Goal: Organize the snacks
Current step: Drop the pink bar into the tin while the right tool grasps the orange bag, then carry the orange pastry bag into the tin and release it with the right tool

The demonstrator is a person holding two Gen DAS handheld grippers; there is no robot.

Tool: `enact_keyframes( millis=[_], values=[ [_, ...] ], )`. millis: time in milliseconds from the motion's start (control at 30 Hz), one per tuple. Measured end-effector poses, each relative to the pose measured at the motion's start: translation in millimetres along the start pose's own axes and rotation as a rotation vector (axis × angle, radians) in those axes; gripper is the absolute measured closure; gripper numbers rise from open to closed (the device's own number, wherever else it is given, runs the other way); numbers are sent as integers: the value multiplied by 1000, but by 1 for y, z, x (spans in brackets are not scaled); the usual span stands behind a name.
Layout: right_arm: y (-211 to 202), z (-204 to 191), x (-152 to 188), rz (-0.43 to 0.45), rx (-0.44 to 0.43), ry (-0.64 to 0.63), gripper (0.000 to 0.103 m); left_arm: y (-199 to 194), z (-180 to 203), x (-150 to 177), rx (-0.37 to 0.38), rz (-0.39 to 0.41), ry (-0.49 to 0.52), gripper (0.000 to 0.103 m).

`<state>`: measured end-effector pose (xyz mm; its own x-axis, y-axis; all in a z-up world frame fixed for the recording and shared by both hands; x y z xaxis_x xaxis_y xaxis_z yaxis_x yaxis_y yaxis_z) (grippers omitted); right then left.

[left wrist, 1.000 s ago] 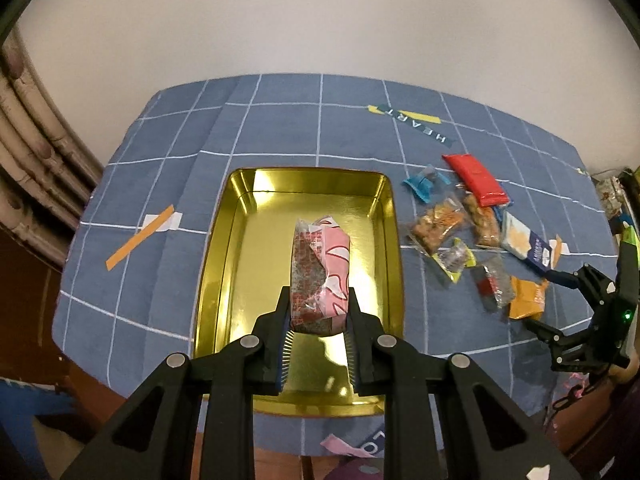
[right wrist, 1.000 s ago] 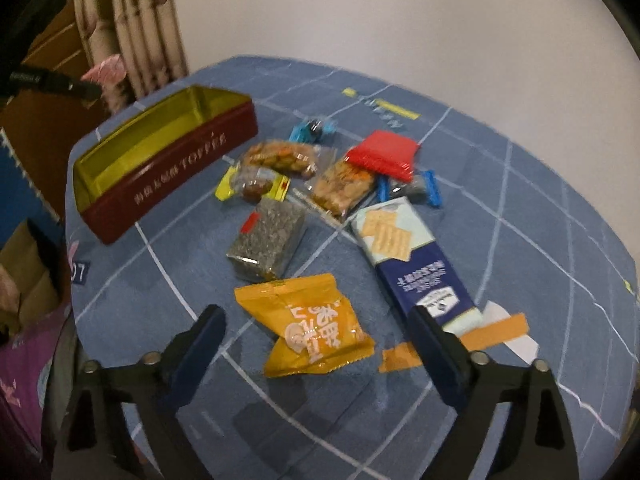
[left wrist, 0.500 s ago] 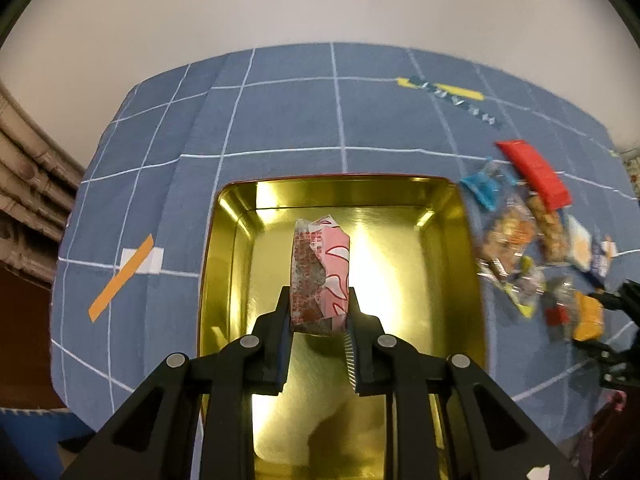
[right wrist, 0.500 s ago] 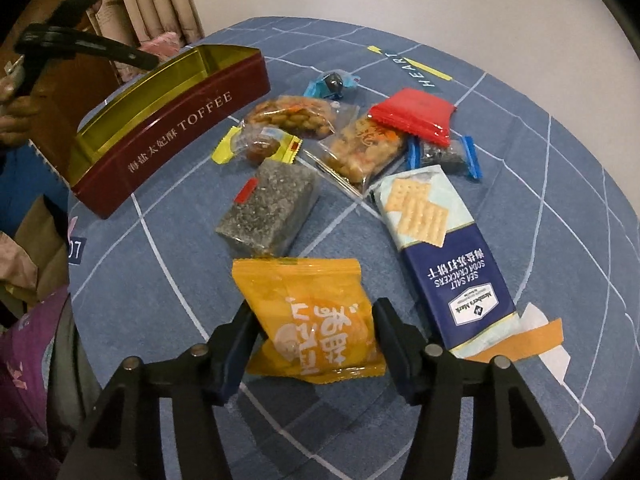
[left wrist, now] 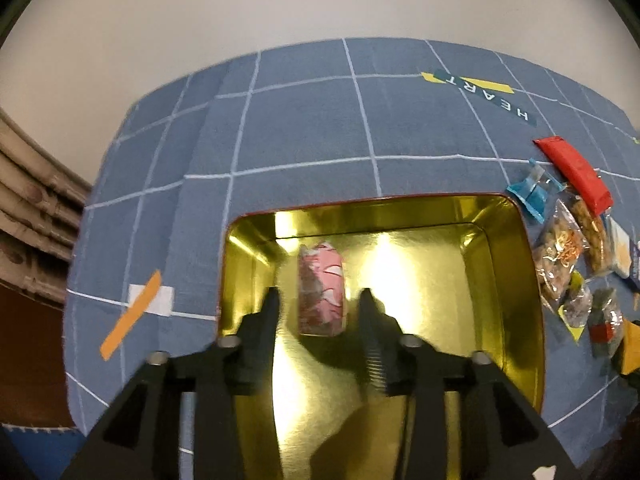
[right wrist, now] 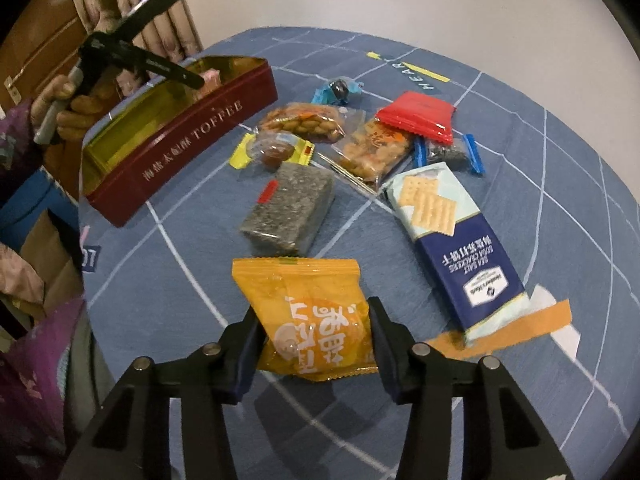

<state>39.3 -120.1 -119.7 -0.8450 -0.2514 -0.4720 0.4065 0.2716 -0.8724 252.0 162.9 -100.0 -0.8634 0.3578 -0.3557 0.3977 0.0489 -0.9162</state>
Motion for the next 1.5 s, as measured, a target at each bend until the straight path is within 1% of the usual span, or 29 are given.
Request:
enact_keyframes(
  millis=[33,100,133,167,267,333,367,400,433,500,567,633,700,767,800,833,900,933,1067,1167,1233,1500],
  values=[
    [-3,-1,2,7,-2,8,53,-4,-1,2,1,7,-9,51],
    [-11,-2,4,25,-2,26,53,-14,-3,6,14,26,-38,51],
    [-15,-2,5,35,-4,36,53,-21,-5,8,14,33,-52,49],
    [-21,-2,5,47,-4,46,53,-25,-5,11,10,37,-61,45],
    [-39,-4,3,90,-3,64,53,-49,-7,27,-6,61,-117,39],
    [-52,-6,-2,123,-17,75,53,-68,-9,46,-19,71,-183,34],
    [-60,-9,-8,143,-29,77,53,-72,-10,52,-21,69,-206,32],
    [-64,-11,-15,159,-36,77,53,-78,-11,61,-29,64,-240,31],
    [-67,-13,-23,176,-48,79,53,-86,-12,75,-59,58,-282,31],
    [-73,-24,-44,204,-90,78,53,-99,-13,94,-107,63,-328,31],
    [-73,-36,-66,220,-119,73,53,-109,-16,110,-127,64,-375,29],
    [-66,-52,-94,229,-168,89,53,-119,-20,127,-139,82,-427,29],
    [-57,-66,-118,226,-211,118,53,-123,-22,136,-182,90,-450,28],
    [-42,-82,-143,216,-246,134,53,-124,-25,141,-218,105,-446,22],
    [-32,-93,-156,209,-248,125,53,-123,-26,141,-229,103,-442,22],
    [-26,-100,-163,203,-242,115,53,-123,-29,141,-231,101,-444,22],
    [-2,-114,-180,170,-223,107,53,-122,-33,141,-205,111,-451,22],
    [7,-117,-185,155,-218,112,53,-122,-35,143,-206,111,-453,22],
    [45,-128,-204,102,-171,116,53,-118,-36,147,-203,98,-443,21],
    [68,-129,-209,65,-132,121,53,-114,-36,147,-219,85,-427,21],
    [83,-129,-212,36,-112,139,53,-111,-36,147,-193,75,-432,21],
    [113,-127,-214,-12,-87,156,53,-104,-40,150,-182,43,-445,20]
  ],
)
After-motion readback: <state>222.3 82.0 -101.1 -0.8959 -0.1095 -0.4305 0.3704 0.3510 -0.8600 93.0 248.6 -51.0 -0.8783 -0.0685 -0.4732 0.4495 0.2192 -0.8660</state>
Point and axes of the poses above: each gripper's, at about its wrist camera, not at the fingertips, and y roughly the way its jaws point, z to its right, x to its underside, the point moved 4 cm from there along y, roughly the way its jaws point, and after that the axes turned 3 degrees about y, right-handed, at the moved point
